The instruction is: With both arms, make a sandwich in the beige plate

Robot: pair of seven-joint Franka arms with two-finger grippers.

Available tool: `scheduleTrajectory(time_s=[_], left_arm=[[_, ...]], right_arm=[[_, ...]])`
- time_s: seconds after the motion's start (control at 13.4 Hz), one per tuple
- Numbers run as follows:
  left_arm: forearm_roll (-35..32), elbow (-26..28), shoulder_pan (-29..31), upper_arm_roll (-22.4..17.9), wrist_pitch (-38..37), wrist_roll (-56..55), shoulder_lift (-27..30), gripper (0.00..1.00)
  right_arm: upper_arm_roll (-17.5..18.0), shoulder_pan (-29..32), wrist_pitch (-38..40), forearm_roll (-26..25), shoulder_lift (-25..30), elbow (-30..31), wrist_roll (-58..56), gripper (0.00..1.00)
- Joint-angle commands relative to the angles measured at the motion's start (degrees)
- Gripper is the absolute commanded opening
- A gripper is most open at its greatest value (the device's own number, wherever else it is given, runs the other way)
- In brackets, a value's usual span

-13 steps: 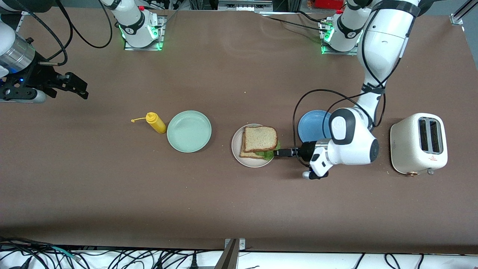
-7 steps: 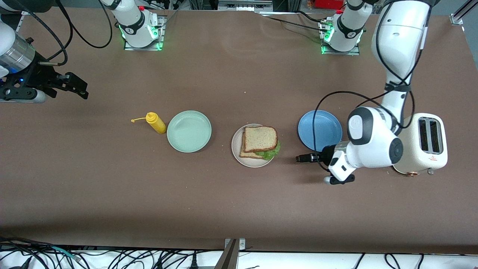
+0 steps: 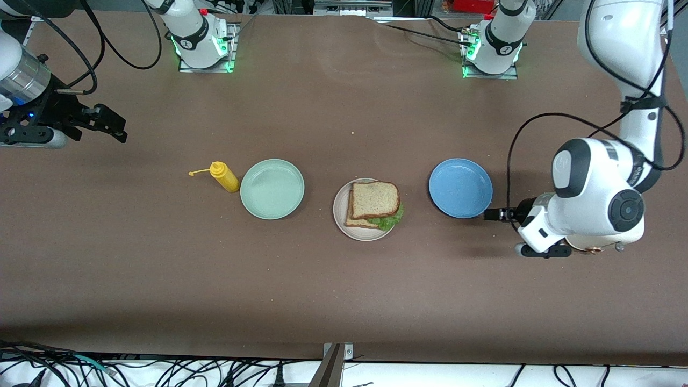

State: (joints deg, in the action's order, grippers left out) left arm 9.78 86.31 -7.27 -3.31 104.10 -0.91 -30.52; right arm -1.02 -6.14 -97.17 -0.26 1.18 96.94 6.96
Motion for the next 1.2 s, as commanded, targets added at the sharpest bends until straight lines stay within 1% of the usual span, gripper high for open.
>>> scheduleTrajectory(time_s=[0.0, 0.15, 0.37, 0.52, 0.67, 0.97, 1.12], left_arm=[[-5.5, 1.1, 1.0, 0.3, -4.2, -0.2, 4.8, 1.00], [-7.1, 2.5, 2.0, 0.3, -6.9, -0.1, 8.1, 1.00], [-7.1, 6.9, 2.9, 0.3, -7.6, -0.2, 14.3, 1.00], [-7.2, 9.0, 3.4, 0.3, -9.8, -0.2, 18.4, 1.00], [-8.7, 10.7, 3.6, 0.3, -10.8, -0.3, 21.8, 1.00], [-10.1, 11.2, 3.8, 0.3, -13.0, -0.3, 26.4, 1.00], [-10.7, 10.3, 3.8, 0.3, -15.2, -0.3, 28.1, 1.00]], right_arm=[[0.2, 0.1, -0.2, 0.8, 0.8, 0.4, 0.3, 1.00], [0.2, 0.1, -0.2, 0.8, 0.9, 0.4, 0.4, 1.00], [0.2, 0.2, -0.2, 0.8, 0.8, 0.4, 0.3, 1.00], [0.2, 0.1, -0.2, 0.8, 0.8, 0.4, 0.4, 1.00], [0.3, 0.1, -0.1, 0.8, 0.8, 0.4, 0.4, 1.00], [0.3, 0.1, -0.1, 0.8, 0.9, 0.4, 0.3, 1.00], [0.3, 0.1, -0.1, 0.8, 0.9, 0.4, 0.3, 1.00]])
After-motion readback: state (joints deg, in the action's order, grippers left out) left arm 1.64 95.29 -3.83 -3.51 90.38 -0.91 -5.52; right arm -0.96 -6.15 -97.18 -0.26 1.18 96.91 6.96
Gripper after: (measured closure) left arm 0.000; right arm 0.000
